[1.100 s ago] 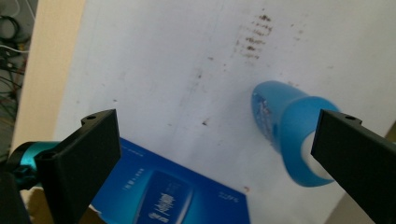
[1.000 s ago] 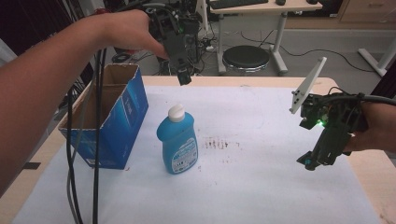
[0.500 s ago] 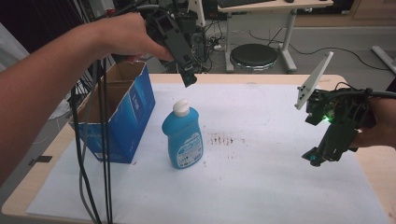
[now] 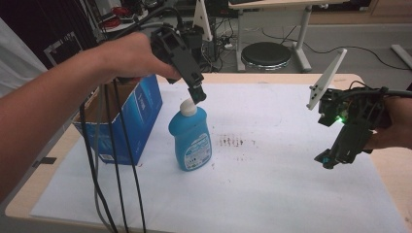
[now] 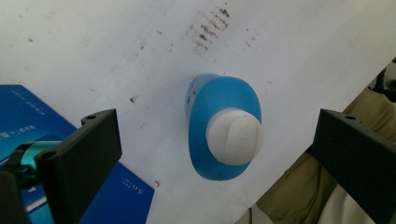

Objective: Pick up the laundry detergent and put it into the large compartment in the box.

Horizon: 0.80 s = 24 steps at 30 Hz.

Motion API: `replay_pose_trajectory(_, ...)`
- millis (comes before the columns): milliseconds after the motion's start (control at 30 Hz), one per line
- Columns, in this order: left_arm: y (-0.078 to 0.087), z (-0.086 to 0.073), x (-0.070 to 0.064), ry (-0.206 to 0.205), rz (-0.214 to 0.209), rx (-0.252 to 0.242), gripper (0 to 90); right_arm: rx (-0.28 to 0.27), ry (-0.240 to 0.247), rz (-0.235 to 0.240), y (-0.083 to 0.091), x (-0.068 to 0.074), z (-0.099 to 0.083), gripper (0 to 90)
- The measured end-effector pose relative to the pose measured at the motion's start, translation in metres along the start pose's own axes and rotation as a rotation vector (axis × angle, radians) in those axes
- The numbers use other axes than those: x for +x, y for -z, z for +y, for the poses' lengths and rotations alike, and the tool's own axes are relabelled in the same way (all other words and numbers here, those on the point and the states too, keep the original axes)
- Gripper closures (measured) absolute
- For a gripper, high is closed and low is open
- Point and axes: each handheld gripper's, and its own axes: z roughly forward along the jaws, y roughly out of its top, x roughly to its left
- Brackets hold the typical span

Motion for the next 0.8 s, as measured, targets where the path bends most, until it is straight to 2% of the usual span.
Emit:
replay_pose_trajectory(467,-0.032,-0.010,-0.008,-0.030,-0.016,0.009,1.7,0.004,-0.014,0.005,-0.002,0.001,-0.001,2.9)
replay_pose_trajectory(800,-0.050,-0.017,-0.009,-0.043,-0.030,-0.013,1.7,0.004,-0.010,0.006,-0.004,0.000,-0.001,2.9)
